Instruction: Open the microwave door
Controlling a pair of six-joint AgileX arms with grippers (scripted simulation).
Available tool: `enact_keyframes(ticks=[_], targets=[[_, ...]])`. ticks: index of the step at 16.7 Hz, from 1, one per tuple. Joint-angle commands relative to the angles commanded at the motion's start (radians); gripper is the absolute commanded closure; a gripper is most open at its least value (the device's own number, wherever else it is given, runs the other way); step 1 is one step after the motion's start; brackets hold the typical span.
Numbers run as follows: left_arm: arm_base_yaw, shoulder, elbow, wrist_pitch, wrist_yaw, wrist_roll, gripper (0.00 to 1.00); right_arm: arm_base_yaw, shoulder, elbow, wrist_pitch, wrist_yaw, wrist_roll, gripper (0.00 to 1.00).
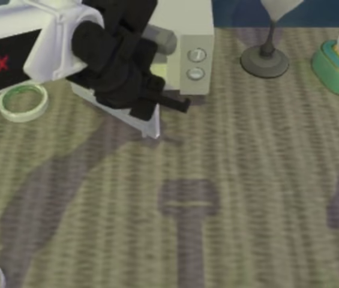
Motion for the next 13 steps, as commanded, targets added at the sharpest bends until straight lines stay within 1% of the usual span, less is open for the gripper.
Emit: enact_keyframes(ticks=[3,13], targets=[[0.013,-0.032,-0.025,0.014,0.024,0.044,1.00,0.000,0.000,0.000,0.000,0.000,0.000,0.00],[0.013,-0.033,-0.026,0.015,0.025,0.045,1.00,0.000,0.000,0.000,0.000,0.000,0.000,0.00]])
